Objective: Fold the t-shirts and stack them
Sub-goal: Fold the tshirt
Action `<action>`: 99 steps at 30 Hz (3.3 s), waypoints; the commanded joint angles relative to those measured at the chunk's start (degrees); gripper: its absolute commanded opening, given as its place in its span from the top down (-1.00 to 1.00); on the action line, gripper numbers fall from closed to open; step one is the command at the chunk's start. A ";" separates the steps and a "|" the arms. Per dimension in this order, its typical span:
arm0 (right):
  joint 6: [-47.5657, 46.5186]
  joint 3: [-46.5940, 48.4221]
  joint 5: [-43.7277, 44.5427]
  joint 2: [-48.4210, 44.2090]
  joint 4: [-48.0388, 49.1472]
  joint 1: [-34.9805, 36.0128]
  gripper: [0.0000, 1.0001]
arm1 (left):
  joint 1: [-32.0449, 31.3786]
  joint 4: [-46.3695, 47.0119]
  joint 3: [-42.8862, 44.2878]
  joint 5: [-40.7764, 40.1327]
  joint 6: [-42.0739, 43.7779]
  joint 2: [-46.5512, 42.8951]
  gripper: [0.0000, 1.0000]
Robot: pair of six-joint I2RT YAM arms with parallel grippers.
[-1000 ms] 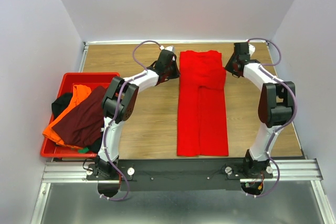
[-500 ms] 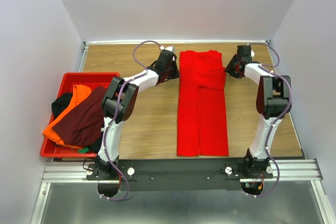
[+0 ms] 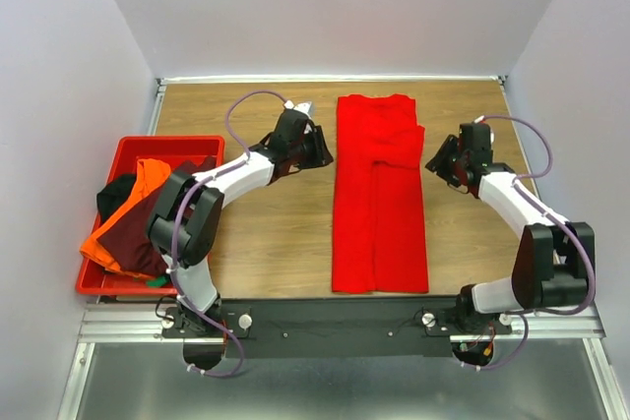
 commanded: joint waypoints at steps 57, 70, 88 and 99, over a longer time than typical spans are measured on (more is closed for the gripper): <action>0.89 25.85 -5.94 30.72 0.51 7.91 -0.27 | 12.46 -13.52 54.88 -3.24 9.04 37.97 0.28; 3.71 -3.60 -5.58 4.52 -3.17 12.30 -0.27 | 10.98 -8.42 10.09 -9.57 -3.15 2.38 0.14; 6.60 -19.69 -6.99 -11.32 -11.62 19.16 -0.18 | -15.74 -14.12 -28.44 -20.03 -24.96 -30.51 -0.17; 7.22 -19.17 -6.11 -8.06 -11.61 22.32 -0.01 | -19.61 -10.01 -33.36 -14.06 -24.88 -29.11 -0.08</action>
